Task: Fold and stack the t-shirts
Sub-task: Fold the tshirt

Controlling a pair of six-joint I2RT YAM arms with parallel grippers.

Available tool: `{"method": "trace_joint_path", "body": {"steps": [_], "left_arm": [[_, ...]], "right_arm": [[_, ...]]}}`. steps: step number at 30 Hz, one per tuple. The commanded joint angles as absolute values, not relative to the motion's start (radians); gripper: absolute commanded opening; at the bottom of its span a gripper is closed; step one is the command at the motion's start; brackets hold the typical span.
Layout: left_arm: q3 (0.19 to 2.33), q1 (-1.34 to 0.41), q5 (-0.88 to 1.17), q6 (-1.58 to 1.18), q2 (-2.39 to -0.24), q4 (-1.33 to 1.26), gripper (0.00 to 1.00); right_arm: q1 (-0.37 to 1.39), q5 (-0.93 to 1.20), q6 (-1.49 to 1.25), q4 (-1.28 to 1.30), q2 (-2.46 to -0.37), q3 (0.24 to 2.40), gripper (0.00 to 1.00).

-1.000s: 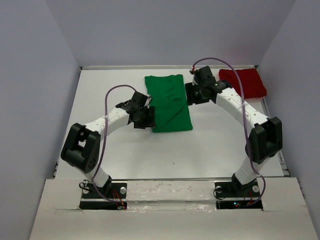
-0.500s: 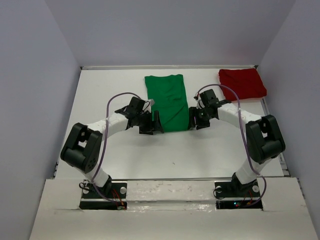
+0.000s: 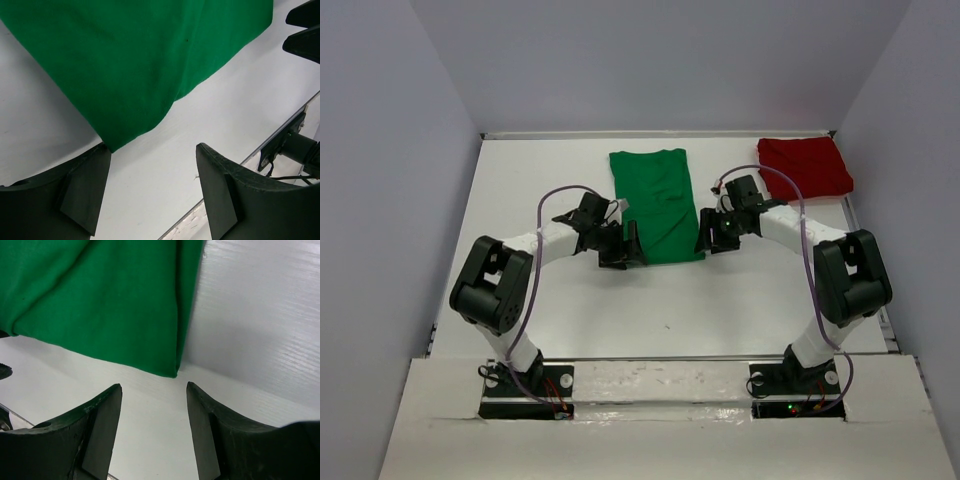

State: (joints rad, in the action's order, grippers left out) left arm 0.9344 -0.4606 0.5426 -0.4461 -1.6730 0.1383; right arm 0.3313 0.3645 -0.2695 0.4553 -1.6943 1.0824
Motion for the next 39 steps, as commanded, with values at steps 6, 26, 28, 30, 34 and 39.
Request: {"method": "trace_joint_path", "body": {"steps": [6, 26, 28, 30, 34, 39], "left_arm": [[1.011, -0.449, 0.572, -0.407, -1.715, 0.164, 0.78], [1.058, -0.402, 0.626, -0.425, -1.825, 0.144, 0.78], [1.051, -0.4, 0.63, -0.429, -1.828, 0.14, 0.78], [1.045, -0.399, 0.629, -0.431, -1.825, 0.135, 0.77], [1.037, -0.4, 0.626, -0.431, -1.818, 0.133, 0.74], [1.034, -0.399, 0.629, -0.436, -1.822, 0.129, 0.62]], "right_arm": [[0.292, 0.37, -0.267, 0.413, -1.735, 1.112, 0.6], [0.273, 0.397, -0.287, 0.37, -1.848, 1.114, 0.58], [0.273, 0.385, -0.29, 0.368, -1.841, 1.104, 0.57], [0.273, 0.384, -0.291, 0.37, -1.838, 1.101, 0.57], [0.273, 0.382, -0.308, 0.367, -1.824, 1.083, 0.51], [0.282, 0.393, -0.311, 0.357, -1.827, 1.063, 0.31]]}}
